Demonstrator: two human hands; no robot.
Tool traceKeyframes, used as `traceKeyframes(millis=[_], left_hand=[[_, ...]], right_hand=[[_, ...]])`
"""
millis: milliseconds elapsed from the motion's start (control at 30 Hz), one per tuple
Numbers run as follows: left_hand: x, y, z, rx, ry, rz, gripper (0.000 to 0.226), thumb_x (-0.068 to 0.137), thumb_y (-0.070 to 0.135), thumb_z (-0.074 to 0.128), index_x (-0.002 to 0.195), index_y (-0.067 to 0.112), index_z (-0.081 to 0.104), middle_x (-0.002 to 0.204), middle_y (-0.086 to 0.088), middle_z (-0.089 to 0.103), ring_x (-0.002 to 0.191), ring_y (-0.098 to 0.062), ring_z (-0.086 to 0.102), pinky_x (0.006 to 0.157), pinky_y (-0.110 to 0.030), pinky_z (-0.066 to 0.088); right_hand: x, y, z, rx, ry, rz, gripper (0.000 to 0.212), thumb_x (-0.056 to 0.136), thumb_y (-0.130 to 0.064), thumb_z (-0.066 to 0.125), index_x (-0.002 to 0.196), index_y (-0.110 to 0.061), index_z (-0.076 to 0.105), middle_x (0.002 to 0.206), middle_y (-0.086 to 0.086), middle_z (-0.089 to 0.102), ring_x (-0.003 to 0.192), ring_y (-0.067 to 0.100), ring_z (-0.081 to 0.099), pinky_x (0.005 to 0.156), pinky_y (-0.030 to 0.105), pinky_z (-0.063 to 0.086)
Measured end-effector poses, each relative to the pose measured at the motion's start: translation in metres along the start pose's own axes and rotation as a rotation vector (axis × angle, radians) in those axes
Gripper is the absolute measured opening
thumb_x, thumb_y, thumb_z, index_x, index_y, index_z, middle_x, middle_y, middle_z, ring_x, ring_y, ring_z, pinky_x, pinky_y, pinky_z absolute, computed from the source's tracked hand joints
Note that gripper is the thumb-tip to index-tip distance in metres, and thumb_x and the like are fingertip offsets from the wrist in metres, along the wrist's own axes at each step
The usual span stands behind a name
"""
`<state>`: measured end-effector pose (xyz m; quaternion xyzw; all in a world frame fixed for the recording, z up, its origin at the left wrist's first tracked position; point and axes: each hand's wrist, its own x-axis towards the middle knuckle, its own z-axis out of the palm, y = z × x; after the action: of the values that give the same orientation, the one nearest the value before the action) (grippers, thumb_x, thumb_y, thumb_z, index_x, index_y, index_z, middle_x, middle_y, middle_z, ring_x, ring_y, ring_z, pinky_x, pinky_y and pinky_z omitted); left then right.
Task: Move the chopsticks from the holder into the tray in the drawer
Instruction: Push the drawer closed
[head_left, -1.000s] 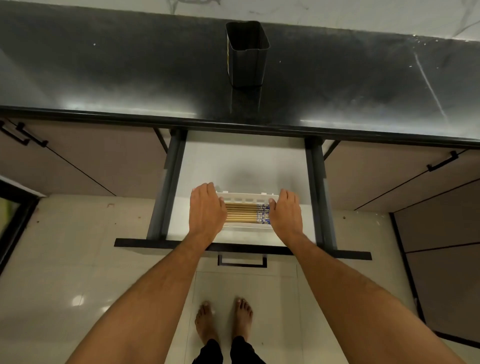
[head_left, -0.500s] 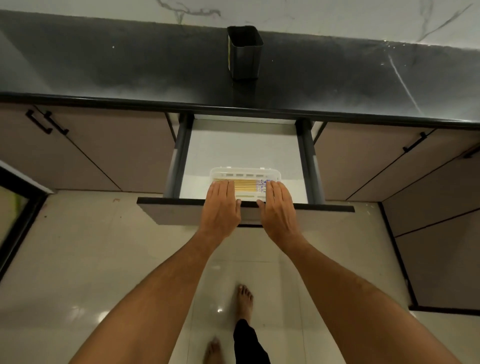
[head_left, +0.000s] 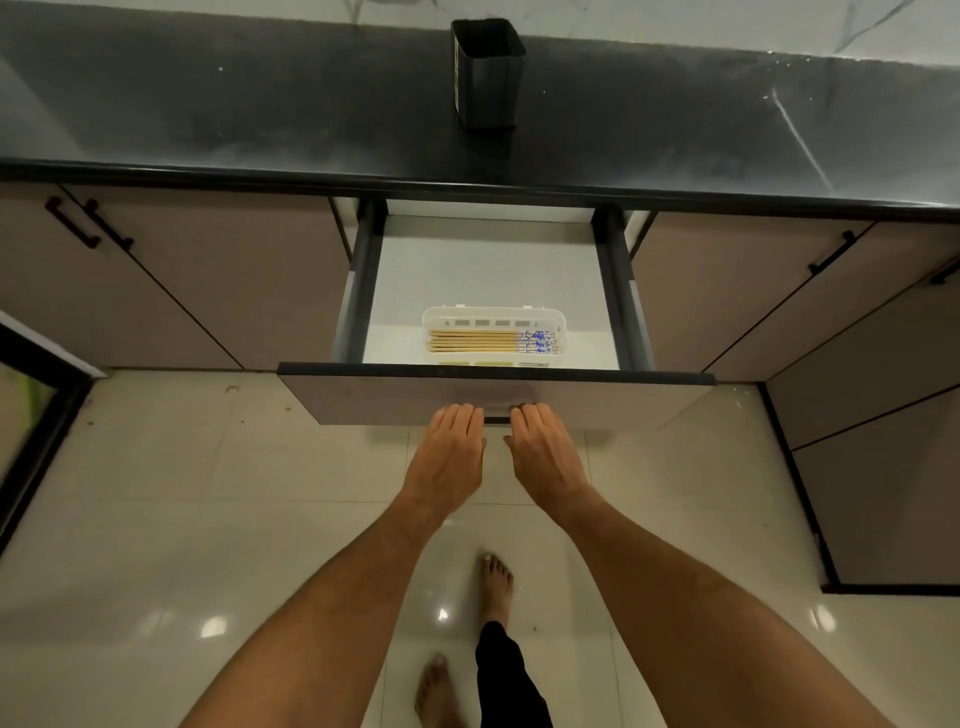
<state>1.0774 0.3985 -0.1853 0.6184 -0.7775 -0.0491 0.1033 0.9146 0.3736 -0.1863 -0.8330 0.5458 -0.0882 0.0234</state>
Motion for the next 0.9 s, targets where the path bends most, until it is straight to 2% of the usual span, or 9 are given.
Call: traceKeyframes(millis=[200, 333, 467, 600, 900], left_hand=[[0.03, -0.007, 0.02, -0.004, -0.144, -0.008, 0.046, 0.094, 0.017, 0.067, 0.139, 0.01, 0.055, 0.135, -0.01, 0.062, 0.123, -0.025, 0.06, 0.113, -0.035, 0.043], [0.042, -0.014, 0.033, -0.074, -0.254, -0.002, 0.046, 0.092, 0.016, 0.07, 0.136, 0.016, 0.057, 0.131, -0.007, 0.063, 0.112, -0.021, 0.064, 0.102, -0.03, 0.052], [0.06, -0.024, 0.039, -0.086, -0.321, 0.009, 0.052, 0.092, 0.019, 0.072, 0.14, 0.018, 0.055, 0.135, -0.007, 0.063, 0.121, -0.023, 0.062, 0.107, -0.033, 0.047], [0.096, -0.03, 0.037, -0.051, -0.317, -0.007, 0.057, 0.081, 0.013, 0.081, 0.135, 0.015, 0.061, 0.132, -0.007, 0.066, 0.123, -0.023, 0.061, 0.108, -0.033, 0.046], [0.197, -0.054, 0.042, -0.059, -0.268, -0.072, 0.034, 0.095, 0.016, 0.068, 0.129, 0.016, 0.063, 0.12, -0.006, 0.07, 0.104, -0.02, 0.07, 0.096, -0.031, 0.057]], right_hand=[[0.031, 0.001, 0.009, 0.033, -0.182, -0.016, 0.032, 0.088, -0.007, 0.075, 0.119, -0.007, 0.068, 0.11, 0.011, 0.071, 0.093, 0.026, 0.067, 0.087, 0.036, 0.058], [0.046, 0.007, 0.018, 0.024, -0.321, 0.032, 0.03, 0.089, -0.007, 0.074, 0.119, -0.008, 0.071, 0.106, 0.012, 0.075, 0.091, 0.029, 0.072, 0.084, 0.037, 0.06], [0.061, 0.02, 0.025, 0.008, -0.421, 0.035, 0.024, 0.093, -0.009, 0.069, 0.117, -0.012, 0.073, 0.1, 0.008, 0.076, 0.088, 0.025, 0.072, 0.083, 0.034, 0.058], [0.094, 0.028, 0.026, 0.008, -0.407, 0.044, 0.03, 0.093, -0.01, 0.069, 0.122, -0.013, 0.071, 0.106, 0.009, 0.075, 0.094, 0.026, 0.071, 0.088, 0.036, 0.059], [0.195, 0.058, 0.026, 0.005, -0.338, 0.044, 0.019, 0.092, -0.01, 0.07, 0.111, -0.012, 0.073, 0.096, 0.009, 0.074, 0.084, 0.024, 0.072, 0.08, 0.035, 0.058]])
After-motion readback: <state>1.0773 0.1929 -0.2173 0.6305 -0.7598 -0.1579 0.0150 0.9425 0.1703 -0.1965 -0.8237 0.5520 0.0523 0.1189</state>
